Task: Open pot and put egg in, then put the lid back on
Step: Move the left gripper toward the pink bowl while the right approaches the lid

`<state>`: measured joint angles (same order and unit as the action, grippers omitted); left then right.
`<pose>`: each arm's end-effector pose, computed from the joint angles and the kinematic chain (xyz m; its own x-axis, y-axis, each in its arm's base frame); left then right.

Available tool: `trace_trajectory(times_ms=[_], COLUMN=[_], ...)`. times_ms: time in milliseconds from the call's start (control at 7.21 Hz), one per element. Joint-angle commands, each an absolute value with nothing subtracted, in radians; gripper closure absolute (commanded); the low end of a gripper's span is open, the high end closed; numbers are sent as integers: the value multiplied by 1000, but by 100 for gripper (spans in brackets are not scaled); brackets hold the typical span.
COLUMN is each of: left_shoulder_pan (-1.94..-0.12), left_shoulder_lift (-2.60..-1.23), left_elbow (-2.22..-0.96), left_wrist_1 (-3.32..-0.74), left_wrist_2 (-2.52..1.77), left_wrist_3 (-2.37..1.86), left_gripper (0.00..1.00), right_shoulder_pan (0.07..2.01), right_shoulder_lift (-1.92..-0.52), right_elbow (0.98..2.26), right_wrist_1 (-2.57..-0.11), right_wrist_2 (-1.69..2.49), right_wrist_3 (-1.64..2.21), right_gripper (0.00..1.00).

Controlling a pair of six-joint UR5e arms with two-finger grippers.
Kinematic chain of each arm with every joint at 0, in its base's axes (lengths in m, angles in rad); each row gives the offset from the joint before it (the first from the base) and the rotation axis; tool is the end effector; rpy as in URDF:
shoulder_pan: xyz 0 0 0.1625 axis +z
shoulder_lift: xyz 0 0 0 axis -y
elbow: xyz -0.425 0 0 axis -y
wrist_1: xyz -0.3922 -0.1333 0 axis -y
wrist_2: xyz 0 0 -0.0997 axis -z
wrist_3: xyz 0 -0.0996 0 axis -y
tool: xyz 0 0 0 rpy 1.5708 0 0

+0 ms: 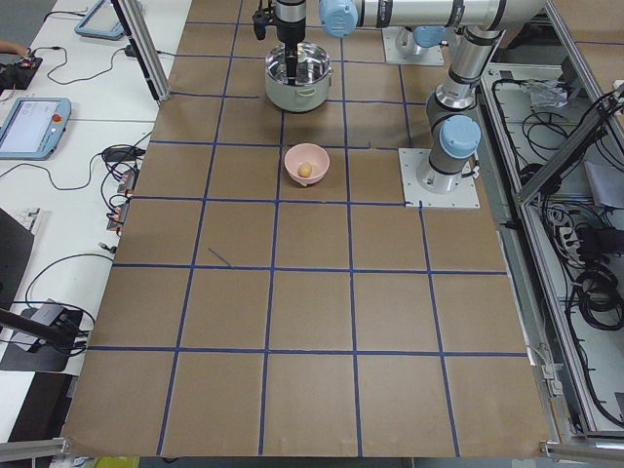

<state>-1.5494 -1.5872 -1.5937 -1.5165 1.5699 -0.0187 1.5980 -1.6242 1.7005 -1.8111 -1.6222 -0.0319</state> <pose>-0.1227 -0.5028 0.4739 -0.9992 -0.0401 0.0012 -0.0401 0.9991 -0.0150 0.1413 -0.4793 0.4751 -0.9972 -0.0502 0.0559 -0.0587 0.9851 -0.1616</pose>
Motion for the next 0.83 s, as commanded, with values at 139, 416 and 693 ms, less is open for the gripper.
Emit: trace_trajectory(times_ms=[139, 416, 693], left_shoulder_pan=[-1390, -1378, -1374], left_shoulder_lift=[-1615, -1632, -1658], left_elbow=[-1739, -1921, -2049], left_wrist_1=[-1351, -1171, -993], left_wrist_2=[1528, 1540, 1545], left_wrist_3=[40, 176, 201], left_gripper=[0, 1, 1], right_shoulder_pan=[1617, 1789, 1929], right_shoulder_lift=[-1599, -1505, -1436], right_elbow=[1695, 1695, 1689], right_wrist_1=[-1828, -1946, -2023], right_wrist_2=[-1614, -1617, -1621], right_wrist_3=[22, 222, 452], right_gripper=[0, 0, 0])
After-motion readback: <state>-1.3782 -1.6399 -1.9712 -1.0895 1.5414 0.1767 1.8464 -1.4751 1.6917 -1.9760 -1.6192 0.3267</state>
